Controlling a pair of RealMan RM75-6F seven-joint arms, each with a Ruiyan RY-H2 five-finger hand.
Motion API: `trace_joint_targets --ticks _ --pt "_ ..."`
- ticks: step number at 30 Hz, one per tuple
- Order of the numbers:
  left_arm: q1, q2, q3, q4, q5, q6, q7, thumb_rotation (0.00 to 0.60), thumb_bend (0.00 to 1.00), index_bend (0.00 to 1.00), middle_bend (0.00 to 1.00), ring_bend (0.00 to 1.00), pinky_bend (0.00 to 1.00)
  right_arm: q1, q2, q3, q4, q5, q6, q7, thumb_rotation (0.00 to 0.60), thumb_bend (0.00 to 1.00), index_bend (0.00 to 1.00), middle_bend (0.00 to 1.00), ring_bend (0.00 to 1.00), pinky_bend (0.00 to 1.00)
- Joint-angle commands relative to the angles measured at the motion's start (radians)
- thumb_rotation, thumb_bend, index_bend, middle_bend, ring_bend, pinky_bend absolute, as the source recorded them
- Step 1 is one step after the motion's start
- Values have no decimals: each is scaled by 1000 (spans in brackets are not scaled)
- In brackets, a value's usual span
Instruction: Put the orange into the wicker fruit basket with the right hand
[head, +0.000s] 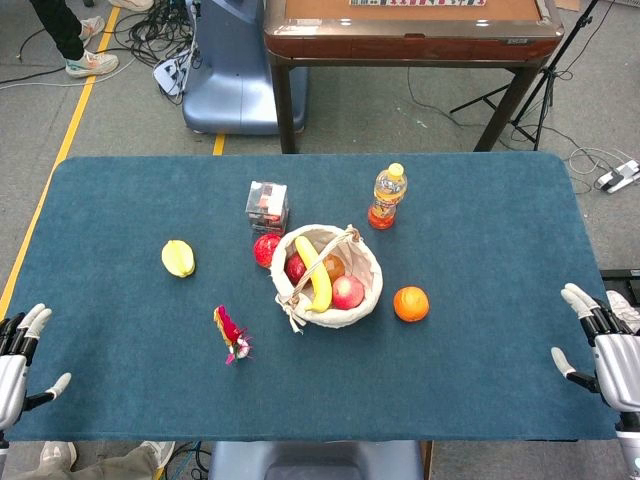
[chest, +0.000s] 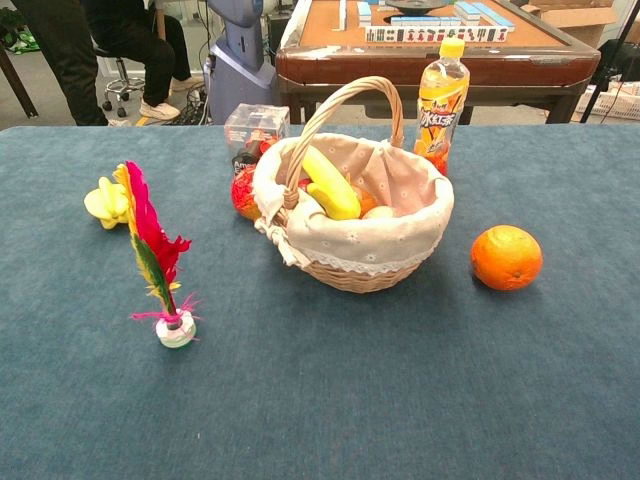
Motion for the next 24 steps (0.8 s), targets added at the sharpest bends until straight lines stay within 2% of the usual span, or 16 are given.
trace_joint_targets --ticks 1,14,20,24 --pt "0 -1 0 2 1 1 -2 600 220 13 0 0 0 0 -1 1 0 -1 2 0 600 311 117 138 119 342" --pt "2 -3 2 5 5 2 -7 600 220 14 0 0 0 12 3 -4 -16 -18 -12 -20 600 311 117 151 119 342" --pt "-2 -5 3 4 7 -3 -4 600 220 15 0 0 0 55 12 -5 -55 -41 -67 -82 600 311 117 174 119 342" --pt "0 -5 5 1 7 -2 0 600 219 17 0 0 0 115 4 10 -100 -38 -149 -155 600 307 117 171 119 342"
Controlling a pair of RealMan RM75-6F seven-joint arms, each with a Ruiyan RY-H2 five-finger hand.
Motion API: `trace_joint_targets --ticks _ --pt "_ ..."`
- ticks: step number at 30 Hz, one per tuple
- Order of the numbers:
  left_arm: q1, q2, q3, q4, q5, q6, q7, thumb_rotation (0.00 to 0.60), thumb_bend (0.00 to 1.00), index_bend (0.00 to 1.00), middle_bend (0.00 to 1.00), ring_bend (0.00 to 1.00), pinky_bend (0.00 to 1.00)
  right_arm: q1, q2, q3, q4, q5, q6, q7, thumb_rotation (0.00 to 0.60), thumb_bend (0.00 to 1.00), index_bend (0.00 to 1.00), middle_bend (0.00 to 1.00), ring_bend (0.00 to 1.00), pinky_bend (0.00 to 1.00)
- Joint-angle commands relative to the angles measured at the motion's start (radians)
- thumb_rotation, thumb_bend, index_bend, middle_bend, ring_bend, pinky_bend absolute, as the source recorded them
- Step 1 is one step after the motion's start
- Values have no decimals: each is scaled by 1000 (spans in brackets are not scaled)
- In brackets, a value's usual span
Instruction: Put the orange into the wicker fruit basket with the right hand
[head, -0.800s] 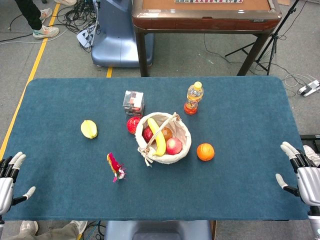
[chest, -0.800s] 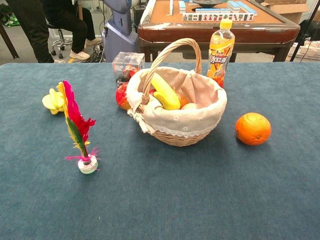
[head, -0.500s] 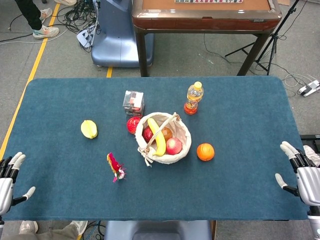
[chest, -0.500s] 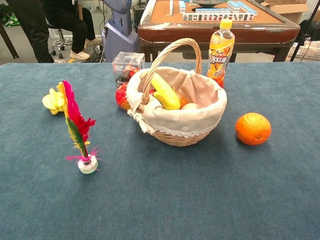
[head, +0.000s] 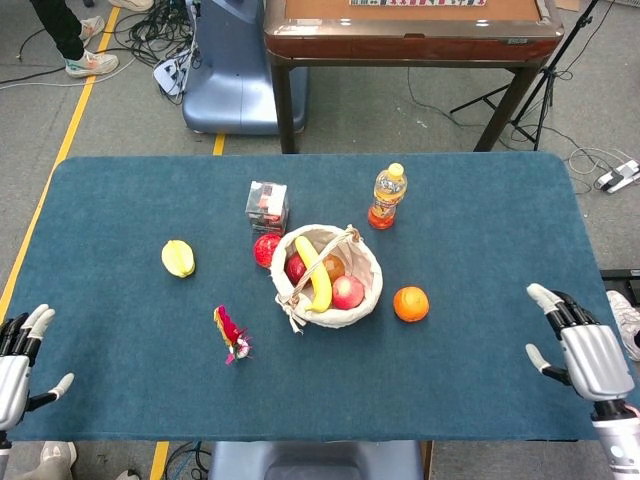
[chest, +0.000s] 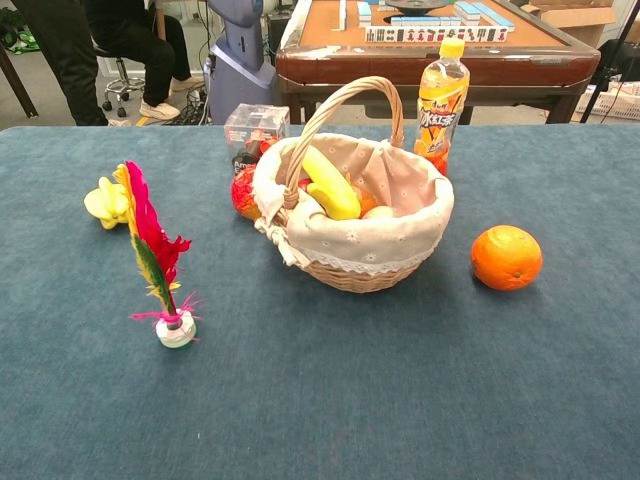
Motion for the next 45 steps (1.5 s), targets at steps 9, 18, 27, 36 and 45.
trace_joint_targets --ticks 9,18,27,36,45 --pt "5 3 3 -8 -3 2 7 600 219 18 0 0 0 172 -86 50 -73 103 -249 -221 600 270 114 157 119 342" --pt "7 0 5 -7 -6 1 10 600 220 21 0 0 0 288 -216 89 26 224 -383 -322 600 151 114 154 119 342" --pt "15 0 9 0 -10 3 2 600 219 23 0 0 0 361 -323 104 120 341 -452 -396 600 127 114 154 119 342" --pt "17 -1 12 4 -6 3 0 600 220 24 0 0 0 419 -420 97 191 411 -491 -460 600 159 114 181 119 342" --pt "27 2 14 9 -8 13 -11 600 220 24 0 0 0 436 -481 85 243 421 -458 -476 600 305 263 271 168 345"
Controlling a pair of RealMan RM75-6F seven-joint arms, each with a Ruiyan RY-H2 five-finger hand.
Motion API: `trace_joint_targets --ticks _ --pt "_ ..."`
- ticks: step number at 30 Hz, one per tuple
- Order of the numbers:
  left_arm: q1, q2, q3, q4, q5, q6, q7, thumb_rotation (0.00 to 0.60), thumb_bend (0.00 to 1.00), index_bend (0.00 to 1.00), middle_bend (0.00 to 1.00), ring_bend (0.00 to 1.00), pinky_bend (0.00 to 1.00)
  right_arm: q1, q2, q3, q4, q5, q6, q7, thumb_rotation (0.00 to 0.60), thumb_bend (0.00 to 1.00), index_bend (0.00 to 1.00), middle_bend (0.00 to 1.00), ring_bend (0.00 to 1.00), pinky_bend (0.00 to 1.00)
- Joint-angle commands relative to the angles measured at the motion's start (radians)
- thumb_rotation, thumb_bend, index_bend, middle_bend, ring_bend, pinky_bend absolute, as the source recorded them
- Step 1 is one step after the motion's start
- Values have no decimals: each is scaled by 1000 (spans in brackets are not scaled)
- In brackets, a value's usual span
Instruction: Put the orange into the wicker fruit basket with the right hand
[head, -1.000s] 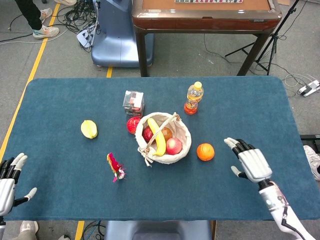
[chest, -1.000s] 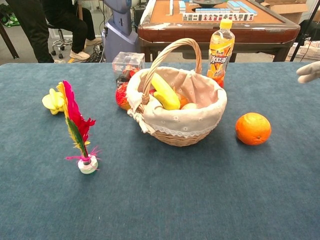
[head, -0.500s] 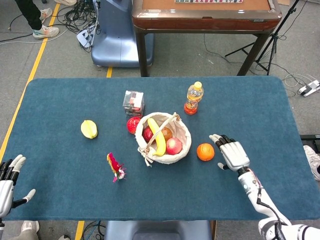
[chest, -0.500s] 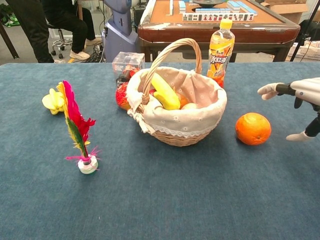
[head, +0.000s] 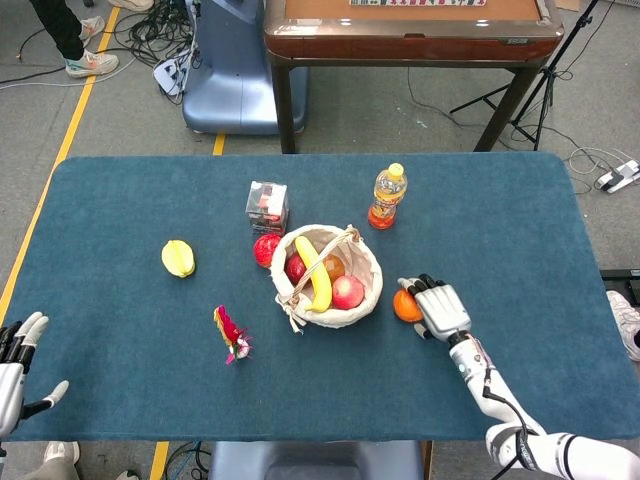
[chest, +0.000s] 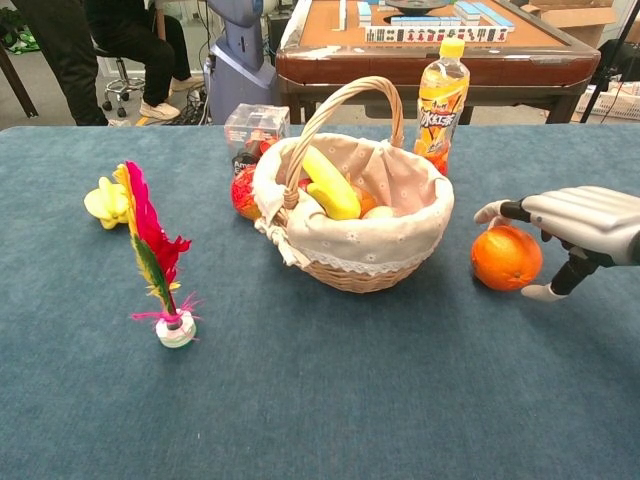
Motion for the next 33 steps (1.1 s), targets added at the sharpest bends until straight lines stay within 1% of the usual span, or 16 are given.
trace_joint_targets --ticks 1,2,6,10,14,17,20,24,29,33 --pt "2 1 0 2 0 2 -3 600 220 24 0 0 0 -5 -12 -5 11 -19 33 22 600 320 294 285 187 349" --pt "3 1 1 3 -1 2 -4 600 220 24 0 0 0 -7 -10 -6 10 -23 37 30 600 332 317 299 204 357" --pt "3 0 1 4 3 3 -7 600 219 24 0 0 0 -18 14 -13 -15 -44 60 60 600 342 339 316 224 368" --pt "3 -1 1 6 4 4 -8 600 220 24 0 0 0 -37 78 -10 -104 -75 90 128 600 343 343 322 234 373" --pt "2 -3 1 9 4 -1 -9 600 219 24 0 0 0 -59 157 1 -207 -130 139 210 600 342 349 322 234 373" --pt "-1 -6 -1 9 7 -2 -9 600 220 24 0 0 0 -62 204 10 -267 -159 164 226 600 342 348 322 234 373" --pt "-3 -6 -3 8 7 -3 -8 600 220 24 0 0 0 -56 227 22 -308 -176 176 226 600 342 348 322 234 373" --pt "-3 -4 -4 4 9 -1 -7 600 219 24 0 0 0 -36 222 38 -328 -164 165 221 600 341 348 318 234 373" --pt "-3 1 -4 -4 13 1 -2 600 220 24 0 0 0 4 187 64 -335 -114 130 205 600 341 343 279 234 374" --pt "-2 5 -5 -10 14 7 1 600 219 25 0 0 0 30 158 74 -341 -79 119 165 600 341 256 230 228 374"
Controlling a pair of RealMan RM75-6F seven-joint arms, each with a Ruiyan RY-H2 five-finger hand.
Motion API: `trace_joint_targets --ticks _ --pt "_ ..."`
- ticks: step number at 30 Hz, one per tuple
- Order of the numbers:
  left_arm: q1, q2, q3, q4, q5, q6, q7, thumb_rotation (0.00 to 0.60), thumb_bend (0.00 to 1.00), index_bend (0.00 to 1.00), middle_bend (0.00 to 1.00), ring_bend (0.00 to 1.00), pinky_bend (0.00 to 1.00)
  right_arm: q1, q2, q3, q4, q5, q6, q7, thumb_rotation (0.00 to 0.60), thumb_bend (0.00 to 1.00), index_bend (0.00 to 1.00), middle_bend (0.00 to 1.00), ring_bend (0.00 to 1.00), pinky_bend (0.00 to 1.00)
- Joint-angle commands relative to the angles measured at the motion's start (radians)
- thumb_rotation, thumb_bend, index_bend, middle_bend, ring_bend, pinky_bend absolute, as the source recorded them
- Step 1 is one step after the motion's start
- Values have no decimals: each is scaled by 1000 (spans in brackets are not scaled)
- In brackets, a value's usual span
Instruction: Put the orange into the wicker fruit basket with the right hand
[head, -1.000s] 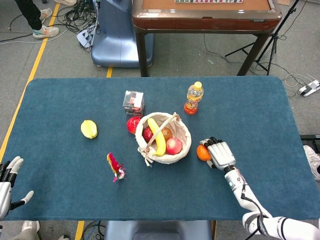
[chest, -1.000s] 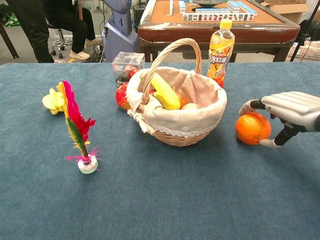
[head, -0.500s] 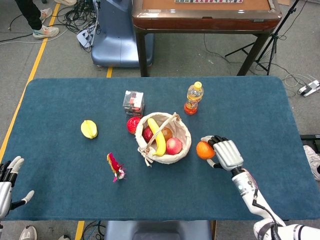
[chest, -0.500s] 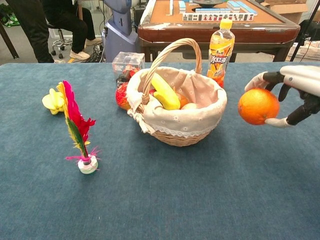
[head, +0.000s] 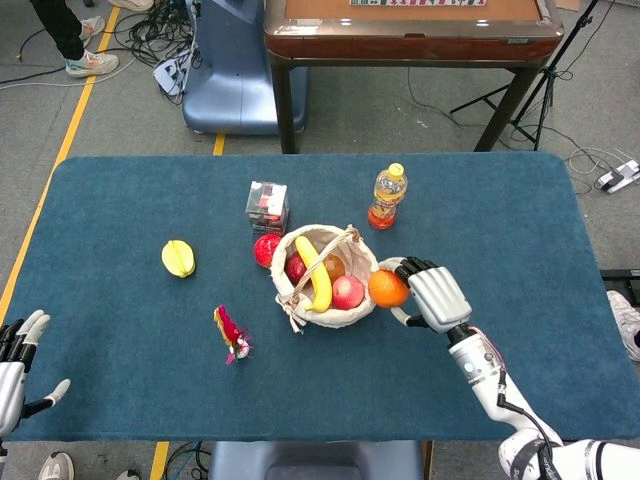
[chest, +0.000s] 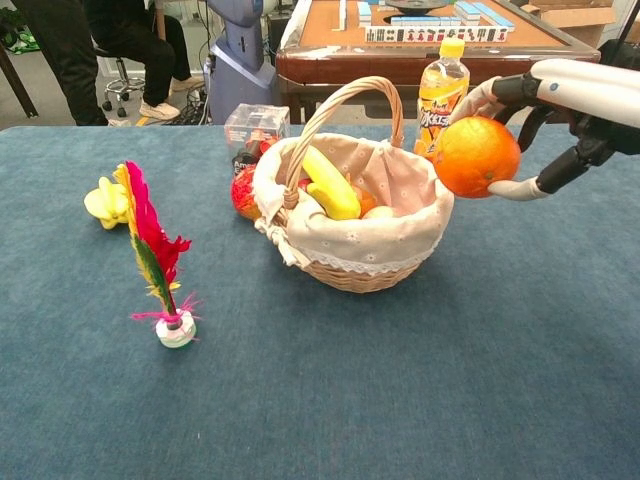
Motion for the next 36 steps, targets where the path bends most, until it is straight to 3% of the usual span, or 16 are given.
trace_joint_targets --ticks 1,8,18,23,36 --pt "1 1 -1 -3 0 2 1 600 219 25 0 0 0 24 -26 12 -4 29 -12 -30 600 341 239 219 222 374" --pt "0 5 1 -3 -7 -8 -1 600 219 24 0 0 0 57 -45 14 1 73 -28 -77 600 341 129 128 168 374" --pt "-2 5 -1 0 -7 -10 -3 600 219 24 0 0 0 35 0 -17 -20 42 13 -72 600 341 113 116 159 374" --pt "2 11 -3 4 -16 -8 -11 600 220 24 0 0 0 -36 59 -73 -12 -54 120 -81 600 341 113 130 159 374" --pt "-11 8 -10 6 -14 -18 -7 600 219 25 0 0 0 -267 205 -195 44 -219 370 101 600 341 113 177 159 374"
